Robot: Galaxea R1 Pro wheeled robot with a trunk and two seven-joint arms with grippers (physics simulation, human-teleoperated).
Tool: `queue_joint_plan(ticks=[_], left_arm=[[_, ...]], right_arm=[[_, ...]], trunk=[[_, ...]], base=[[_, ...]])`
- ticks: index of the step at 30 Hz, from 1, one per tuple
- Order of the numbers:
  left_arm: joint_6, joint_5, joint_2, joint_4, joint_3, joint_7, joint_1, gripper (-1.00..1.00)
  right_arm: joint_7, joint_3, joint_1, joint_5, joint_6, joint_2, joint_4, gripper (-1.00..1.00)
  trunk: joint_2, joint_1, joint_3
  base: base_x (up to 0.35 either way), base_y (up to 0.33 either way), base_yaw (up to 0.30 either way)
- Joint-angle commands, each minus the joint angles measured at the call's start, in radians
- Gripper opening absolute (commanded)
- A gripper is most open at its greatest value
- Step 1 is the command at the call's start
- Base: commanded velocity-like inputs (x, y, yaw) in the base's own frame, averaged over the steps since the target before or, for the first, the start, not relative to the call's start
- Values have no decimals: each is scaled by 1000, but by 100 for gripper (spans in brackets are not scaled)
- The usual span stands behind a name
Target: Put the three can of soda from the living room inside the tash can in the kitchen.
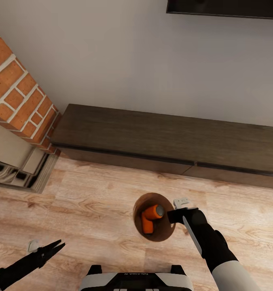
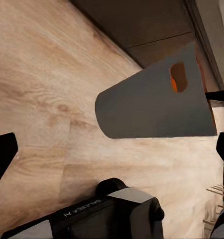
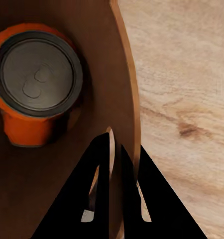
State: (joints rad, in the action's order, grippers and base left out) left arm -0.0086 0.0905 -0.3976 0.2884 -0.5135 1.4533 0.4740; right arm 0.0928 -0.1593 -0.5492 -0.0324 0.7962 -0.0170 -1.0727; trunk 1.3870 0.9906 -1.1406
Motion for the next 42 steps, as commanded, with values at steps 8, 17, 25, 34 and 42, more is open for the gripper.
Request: queue_joint_plan(ticks=[8,17,25,34,42], left_arm=[[-43,0,-4,-42,-20,-139,0,100],[-45,0,-2,-43,-20,-143,0,100],[-45,0,-1,-43,-20,-143,0,100],[-45,0,-1,-43,-20,-143,0,100],[-45,0,-1,-43,-20,-143,0,100]], right_arm=[[8,-1,0,25,-26,0,1,-100],[8,-4,0,25,-28,1,2,-100],[8,-5,0,25,-28,2,2,-100],[8,-3,0,25,-31,0,2,-100],[7,-1,-52,23,-30,-3,4,-100]], trunk=[[0,0,0],[0,0,12],[0,0,25],[0,0,40],[0,0,53]], base=[[0,0,0],[0,0,0],[0,0,0],[0,0,0],[0,0,0]])
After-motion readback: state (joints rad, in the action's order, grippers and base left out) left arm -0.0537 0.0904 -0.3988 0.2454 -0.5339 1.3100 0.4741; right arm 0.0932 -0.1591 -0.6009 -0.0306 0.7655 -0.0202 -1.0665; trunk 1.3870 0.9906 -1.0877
